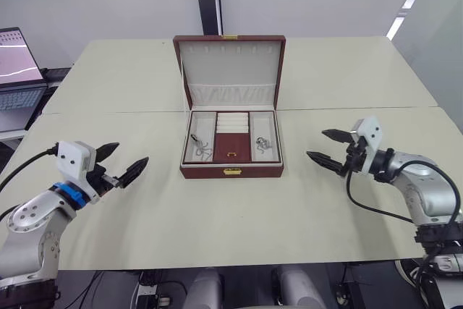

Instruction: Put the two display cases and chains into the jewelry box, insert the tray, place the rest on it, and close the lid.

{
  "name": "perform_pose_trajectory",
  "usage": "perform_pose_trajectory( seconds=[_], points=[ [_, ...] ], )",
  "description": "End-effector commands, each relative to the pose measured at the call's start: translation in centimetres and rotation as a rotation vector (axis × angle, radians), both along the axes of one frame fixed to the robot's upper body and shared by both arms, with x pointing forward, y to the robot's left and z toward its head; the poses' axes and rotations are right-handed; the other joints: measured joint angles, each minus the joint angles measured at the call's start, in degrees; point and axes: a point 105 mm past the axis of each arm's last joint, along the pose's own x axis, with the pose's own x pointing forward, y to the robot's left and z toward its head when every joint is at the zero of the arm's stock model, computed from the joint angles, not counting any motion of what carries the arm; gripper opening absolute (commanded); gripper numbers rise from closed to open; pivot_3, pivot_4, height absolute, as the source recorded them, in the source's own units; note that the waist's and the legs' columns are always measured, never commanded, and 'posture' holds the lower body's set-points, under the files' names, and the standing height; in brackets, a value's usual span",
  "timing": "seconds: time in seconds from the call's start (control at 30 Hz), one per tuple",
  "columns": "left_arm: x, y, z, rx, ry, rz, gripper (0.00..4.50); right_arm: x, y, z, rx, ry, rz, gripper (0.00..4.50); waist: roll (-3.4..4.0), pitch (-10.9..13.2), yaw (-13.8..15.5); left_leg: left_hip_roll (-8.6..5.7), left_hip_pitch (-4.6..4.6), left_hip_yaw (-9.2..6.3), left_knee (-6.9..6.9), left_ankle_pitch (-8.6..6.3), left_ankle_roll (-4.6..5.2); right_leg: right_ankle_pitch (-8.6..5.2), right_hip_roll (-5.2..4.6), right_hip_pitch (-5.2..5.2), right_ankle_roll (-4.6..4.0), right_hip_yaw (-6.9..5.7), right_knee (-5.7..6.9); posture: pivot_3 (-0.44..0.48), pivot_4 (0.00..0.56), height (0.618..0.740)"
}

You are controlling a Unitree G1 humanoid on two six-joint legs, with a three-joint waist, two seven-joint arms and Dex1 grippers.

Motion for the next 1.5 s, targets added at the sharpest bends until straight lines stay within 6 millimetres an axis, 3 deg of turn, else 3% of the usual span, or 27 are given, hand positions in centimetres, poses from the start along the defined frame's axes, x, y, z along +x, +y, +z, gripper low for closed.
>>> perform_pose_trajectory(
  seconds=[0.03,0.13,0.33,0.47,0.5,0.9,1.5],
  points=[
    [1.5,0.3,-0.4,0.009,0.005,0.058,4.32,1.1,0.6,0.5,-0.005,-0.046,-0.024,3.57,-0.01,0.0,0.01,0.0,0.0,0.0,0.0,0.0,0.0,0.0,-0.01,-0.01,0.0,0.0,0.0,0.0,0.15,0.74],
    [2.4,-0.2,-0.4,0.002,0.003,0.057,3.58,1.8,1.4,0.2,0.001,-0.048,-0.028,2.48,-0.01,0.01,0.0,-0.02,-0.03,0.0,0.01,0.01,-0.02,0.01,-0.03,-0.03,0.01,-0.01,0.01,0.0,0.15,0.74],
    [3.9,-2.0,-0.8,-0.017,0.012,0.011,1.63,3.0,3.3,0.0,0.017,-0.057,-0.034,0.92,-0.01,0.0,-0.07,-0.01,-0.09,0.02,0.01,0.08,-0.14,0.01,-0.02,-0.16,0.0,0.0,0.11,0.0,0.15,0.74],
    [4.5,-3.9,-1.3,-0.038,0.024,-0.049,0.39,3.2,4.8,0.0,0.03,-0.061,-0.015,0.01,-0.01,0.0,-0.03,-0.01,-0.1,0.03,0.01,0.09,-0.15,0.01,-0.02,-0.21,0.0,0.0,0.17,0.0,0.15,0.74],
    [4.6,-4.4,-1.3,-0.043,0.025,-0.063,0.09,3.2,5.2,0.0,0.034,-0.061,-0.006,0.0,-0.01,0.0,-0.03,-0.01,-0.1,0.02,0.01,0.09,-0.16,0.01,-0.03,-0.21,0.0,0.0,0.18,0.0,0.15,0.74],
    [4.4,-7.7,-1.7,-0.08,0.064,-0.207,0.04,1.8,8.4,-0.4,0.069,-0.013,0.113,0.0,-0.01,0.0,-0.98,0.01,-0.1,0.02,0.01,0.13,-0.22,0.01,-0.01,-0.27,0.0,0.0,0.26,0.0,0.15,0.74],
    [-0.6,-10.2,-3.5,-0.14,0.211,-0.356,0.04,-2.9,9.6,-1.2,0.097,0.104,0.248,0.0,0.0,0.0,-1.07,-0.01,-0.09,-0.06,-0.03,0.12,-0.21,0.0,-0.1,-0.27,0.0,0.02,0.22,0.0,0.15,0.74]
  ],
)
